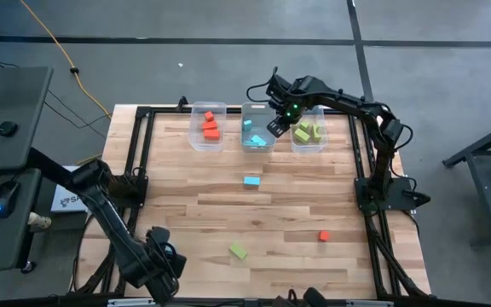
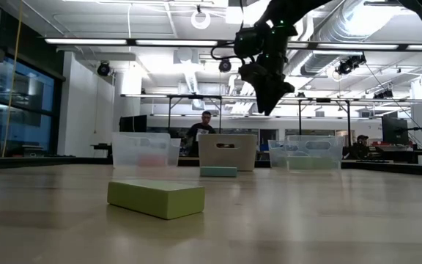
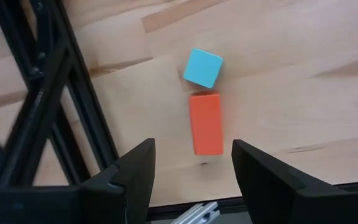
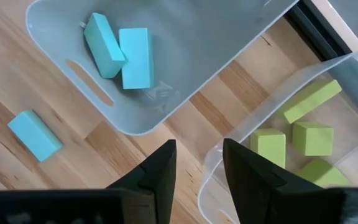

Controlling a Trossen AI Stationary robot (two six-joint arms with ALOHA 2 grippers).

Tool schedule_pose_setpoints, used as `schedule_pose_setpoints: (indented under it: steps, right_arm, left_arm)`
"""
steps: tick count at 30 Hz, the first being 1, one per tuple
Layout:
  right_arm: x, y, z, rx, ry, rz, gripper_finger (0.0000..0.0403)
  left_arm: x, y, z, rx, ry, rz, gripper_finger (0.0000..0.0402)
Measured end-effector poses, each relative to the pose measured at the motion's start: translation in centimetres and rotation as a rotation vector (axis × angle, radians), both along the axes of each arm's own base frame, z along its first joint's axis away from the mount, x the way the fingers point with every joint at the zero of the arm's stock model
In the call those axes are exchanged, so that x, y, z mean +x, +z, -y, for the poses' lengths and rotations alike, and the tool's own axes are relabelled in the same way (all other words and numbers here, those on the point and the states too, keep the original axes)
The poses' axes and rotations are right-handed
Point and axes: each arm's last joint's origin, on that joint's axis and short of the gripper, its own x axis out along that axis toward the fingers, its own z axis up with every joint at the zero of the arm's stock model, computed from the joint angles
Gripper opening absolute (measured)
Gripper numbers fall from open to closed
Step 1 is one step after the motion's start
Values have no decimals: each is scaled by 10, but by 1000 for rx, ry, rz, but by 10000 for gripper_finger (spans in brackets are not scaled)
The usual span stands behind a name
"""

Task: Sort & place blocks by color
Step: Put the orange block into the left transparent bin

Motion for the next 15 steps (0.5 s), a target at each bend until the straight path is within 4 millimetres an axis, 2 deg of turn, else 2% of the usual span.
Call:
schedule_pose_setpoints:
  steps: [6,15]
  right_arm:
    - [3,0,-4,0,13,1,124]
    - [7,0,-11,-1,33,5,124]
  left_arm:
    - [4,-13,4,24,9,-20,191]
    - [-12,-35,-10,-57,4,-5,191]
